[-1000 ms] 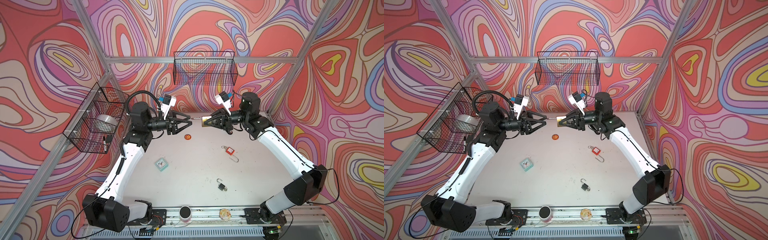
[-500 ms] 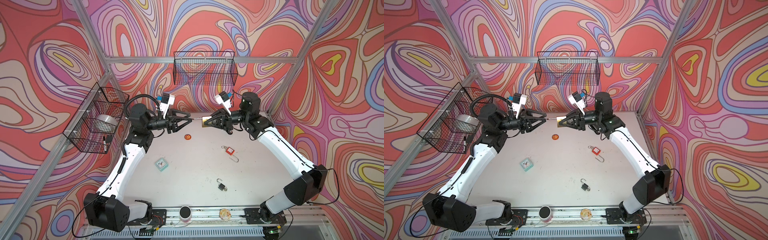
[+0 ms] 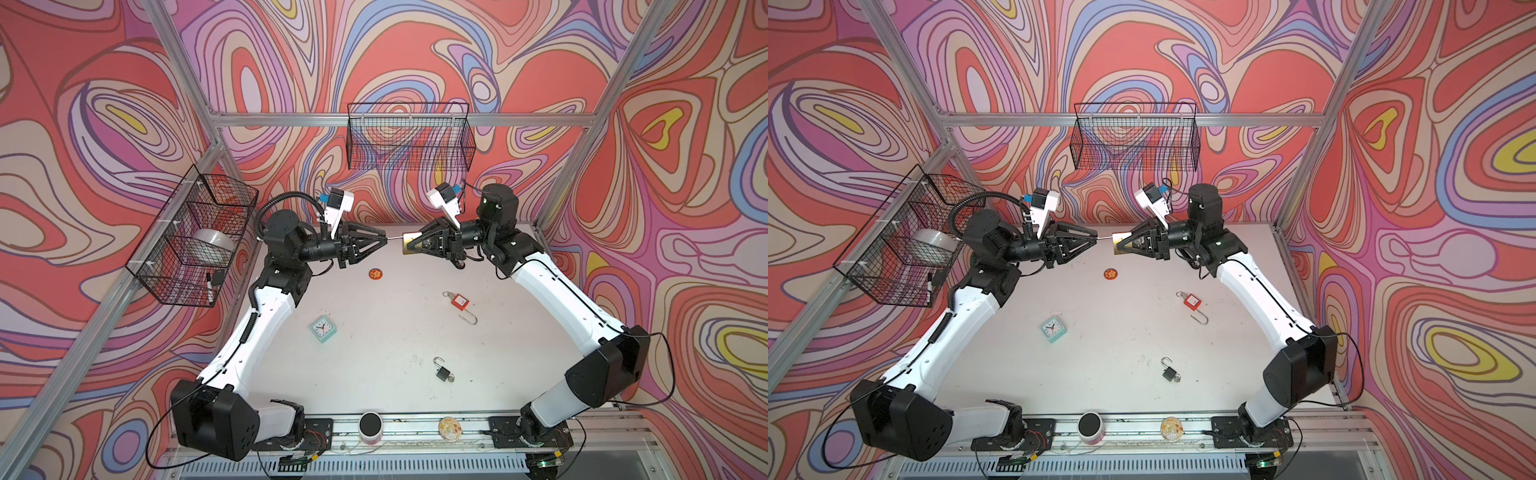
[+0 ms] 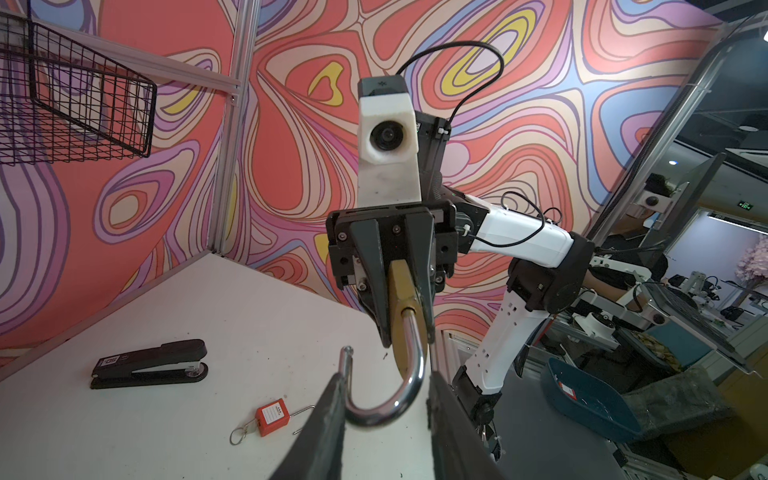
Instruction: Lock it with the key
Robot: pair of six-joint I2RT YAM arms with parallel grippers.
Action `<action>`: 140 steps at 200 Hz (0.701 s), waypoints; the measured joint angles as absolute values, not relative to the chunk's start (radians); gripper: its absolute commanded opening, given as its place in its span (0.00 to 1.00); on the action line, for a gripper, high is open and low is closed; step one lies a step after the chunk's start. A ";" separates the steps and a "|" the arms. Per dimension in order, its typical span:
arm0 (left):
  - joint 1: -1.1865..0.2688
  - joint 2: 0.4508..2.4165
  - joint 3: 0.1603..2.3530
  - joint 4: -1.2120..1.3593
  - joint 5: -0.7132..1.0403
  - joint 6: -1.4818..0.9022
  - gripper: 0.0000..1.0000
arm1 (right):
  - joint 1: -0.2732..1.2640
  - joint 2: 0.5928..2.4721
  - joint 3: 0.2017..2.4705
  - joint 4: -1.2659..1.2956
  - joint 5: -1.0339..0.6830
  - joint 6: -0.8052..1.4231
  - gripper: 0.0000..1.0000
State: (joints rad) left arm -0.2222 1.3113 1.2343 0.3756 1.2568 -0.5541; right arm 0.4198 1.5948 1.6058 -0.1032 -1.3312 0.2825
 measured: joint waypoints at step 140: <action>-0.224 1.309 1.234 0.258 1.261 -0.487 0.19 | 0.415 1.602 1.606 -0.052 -1.325 0.312 0.00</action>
